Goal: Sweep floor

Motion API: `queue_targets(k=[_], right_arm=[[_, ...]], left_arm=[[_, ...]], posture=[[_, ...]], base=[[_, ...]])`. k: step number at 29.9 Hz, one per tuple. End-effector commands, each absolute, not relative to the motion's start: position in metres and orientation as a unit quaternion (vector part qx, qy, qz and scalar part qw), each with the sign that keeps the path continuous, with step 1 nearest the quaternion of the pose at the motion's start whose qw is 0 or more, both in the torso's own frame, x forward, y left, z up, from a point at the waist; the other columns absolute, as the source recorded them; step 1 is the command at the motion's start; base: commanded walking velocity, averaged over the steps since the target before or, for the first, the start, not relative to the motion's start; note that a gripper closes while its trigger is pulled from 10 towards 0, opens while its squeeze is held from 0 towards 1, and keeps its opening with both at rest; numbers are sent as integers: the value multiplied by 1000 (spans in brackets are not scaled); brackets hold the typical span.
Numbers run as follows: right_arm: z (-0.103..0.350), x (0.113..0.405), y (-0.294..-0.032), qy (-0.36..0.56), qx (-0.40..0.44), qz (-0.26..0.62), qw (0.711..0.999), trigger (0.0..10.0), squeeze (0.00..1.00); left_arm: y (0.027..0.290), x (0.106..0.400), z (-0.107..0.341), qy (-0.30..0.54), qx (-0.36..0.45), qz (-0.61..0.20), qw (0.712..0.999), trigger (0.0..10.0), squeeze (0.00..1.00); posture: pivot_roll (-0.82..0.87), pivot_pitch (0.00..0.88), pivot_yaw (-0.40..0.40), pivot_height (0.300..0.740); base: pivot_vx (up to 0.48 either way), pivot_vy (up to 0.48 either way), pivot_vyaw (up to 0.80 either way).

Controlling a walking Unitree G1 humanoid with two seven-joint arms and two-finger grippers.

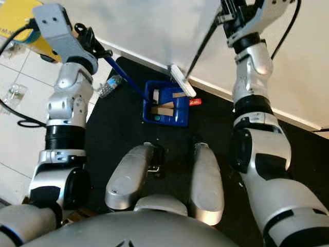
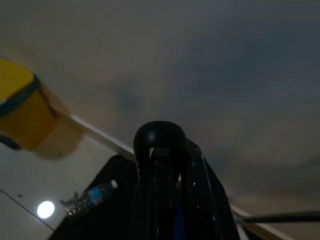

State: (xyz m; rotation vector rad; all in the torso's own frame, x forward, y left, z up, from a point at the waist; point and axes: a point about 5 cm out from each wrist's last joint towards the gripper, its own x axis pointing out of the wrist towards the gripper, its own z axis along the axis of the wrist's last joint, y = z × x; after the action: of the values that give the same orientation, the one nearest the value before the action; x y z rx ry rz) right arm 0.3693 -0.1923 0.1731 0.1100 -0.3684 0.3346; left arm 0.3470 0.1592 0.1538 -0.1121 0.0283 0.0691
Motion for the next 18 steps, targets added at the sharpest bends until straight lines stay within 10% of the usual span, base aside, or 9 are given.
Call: queue_targets(k=[1,18], right_arm=[[162,365,-194,-166,44,165,971,10000,0],[146,352,-219,-136,35,112,984,10000,0]], left_arm=[[166,351,159,0,-24,43,999,10000,0],[141,355,149,11,28,18,999,10000,0]], posture=[[316,222,40,740],[297,218,59,740]], base=[[0,0,0],[0,0,0]])
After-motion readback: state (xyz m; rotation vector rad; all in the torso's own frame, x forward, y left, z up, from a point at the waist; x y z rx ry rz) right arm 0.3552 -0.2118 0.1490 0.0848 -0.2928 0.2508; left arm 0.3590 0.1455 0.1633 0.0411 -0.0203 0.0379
